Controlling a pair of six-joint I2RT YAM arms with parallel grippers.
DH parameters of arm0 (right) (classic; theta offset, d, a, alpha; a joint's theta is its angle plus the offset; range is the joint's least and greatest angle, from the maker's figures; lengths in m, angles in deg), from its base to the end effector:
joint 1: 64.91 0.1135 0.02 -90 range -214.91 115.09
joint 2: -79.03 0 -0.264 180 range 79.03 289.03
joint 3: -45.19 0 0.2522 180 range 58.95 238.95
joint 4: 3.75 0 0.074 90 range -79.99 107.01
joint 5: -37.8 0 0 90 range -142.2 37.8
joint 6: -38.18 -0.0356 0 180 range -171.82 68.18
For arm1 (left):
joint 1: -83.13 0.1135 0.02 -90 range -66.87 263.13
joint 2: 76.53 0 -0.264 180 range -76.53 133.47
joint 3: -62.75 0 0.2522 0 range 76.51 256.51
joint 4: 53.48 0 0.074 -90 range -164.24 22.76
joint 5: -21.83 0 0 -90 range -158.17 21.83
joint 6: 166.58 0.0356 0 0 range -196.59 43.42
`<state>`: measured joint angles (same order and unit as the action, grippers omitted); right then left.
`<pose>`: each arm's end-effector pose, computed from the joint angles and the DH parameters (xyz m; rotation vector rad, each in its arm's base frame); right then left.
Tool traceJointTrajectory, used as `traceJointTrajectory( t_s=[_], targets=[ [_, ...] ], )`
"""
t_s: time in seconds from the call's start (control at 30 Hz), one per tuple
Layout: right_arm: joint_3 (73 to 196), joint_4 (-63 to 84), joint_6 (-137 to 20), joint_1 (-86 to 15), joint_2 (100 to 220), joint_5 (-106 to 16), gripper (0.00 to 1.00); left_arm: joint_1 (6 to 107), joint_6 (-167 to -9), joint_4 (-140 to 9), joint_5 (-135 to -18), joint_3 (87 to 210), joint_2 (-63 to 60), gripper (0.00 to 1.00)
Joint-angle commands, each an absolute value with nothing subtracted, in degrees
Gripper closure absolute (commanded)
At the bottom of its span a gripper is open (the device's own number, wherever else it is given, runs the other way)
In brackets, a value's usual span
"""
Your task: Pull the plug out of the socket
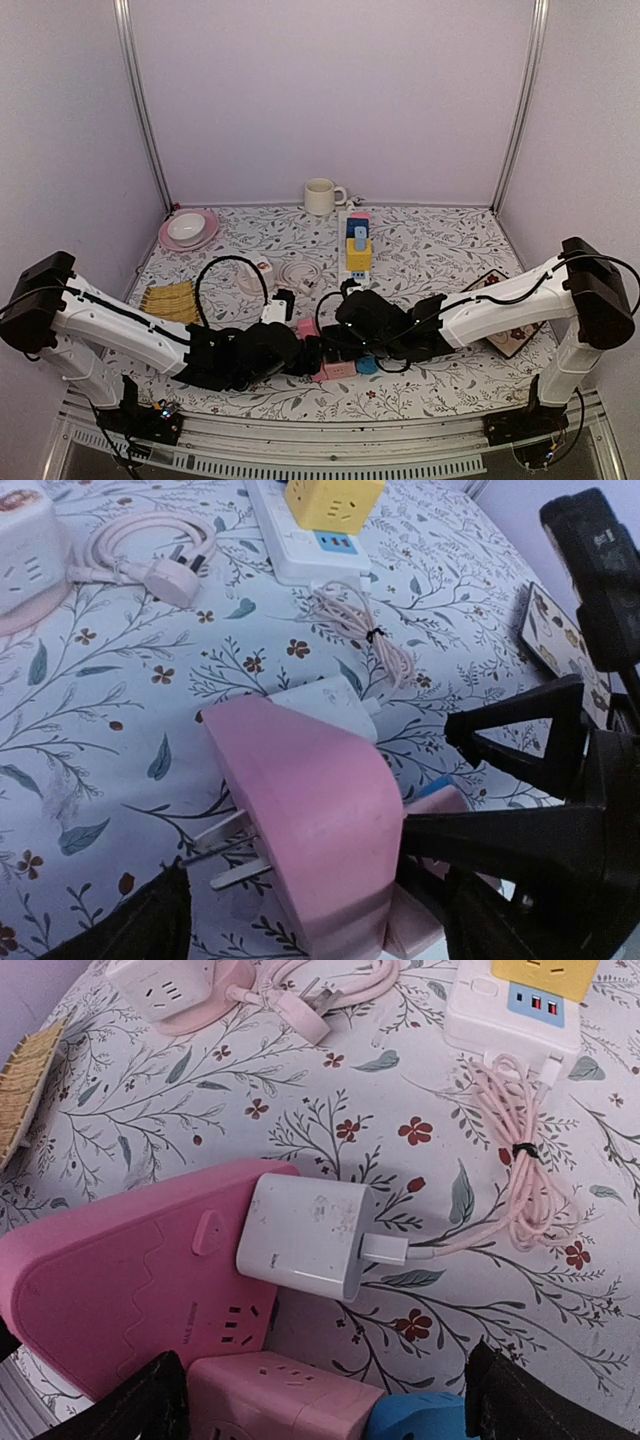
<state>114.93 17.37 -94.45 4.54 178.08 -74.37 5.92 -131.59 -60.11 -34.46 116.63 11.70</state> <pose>0.1353 0.3226 0.1683 -0.3935 2.3823 0.4550 0.0853 -0.2865 0.1671 0.1254 2.2182 -0.6474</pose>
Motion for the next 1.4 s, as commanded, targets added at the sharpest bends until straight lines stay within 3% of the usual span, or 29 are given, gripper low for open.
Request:
traceJointTrajectory(
  t_s=[0.0,0.43,0.77,1.17,1.37],
  targets=[
    [117.5,18.1,-94.8,5.4,179.6,-76.5,0.01,5.4,-134.2,-61.6,-30.5,116.8,11.2,0.12],
    [103.8,17.1,-98.4,4.8,161.6,-79.0,0.01,10.0,-131.9,-61.0,-32.0,119.2,14.3,0.26],
    [93.4,10.8,-96.0,1.7,152.4,-72.9,0.01,13.0,-132.1,-59.6,-36.4,120.3,19.5,0.35],
    [87.4,-5.2,-95.0,-6.4,155.8,-54.7,0.01,19.8,-131.5,-43.5,-50.5,110.6,15.6,0.81],
    [88.3,-14.6,-95.5,-6.9,161.8,-47.7,0.01,22.7,-131.1,-31.4,-57.9,104.5,12.0,0.98]
  ],
)
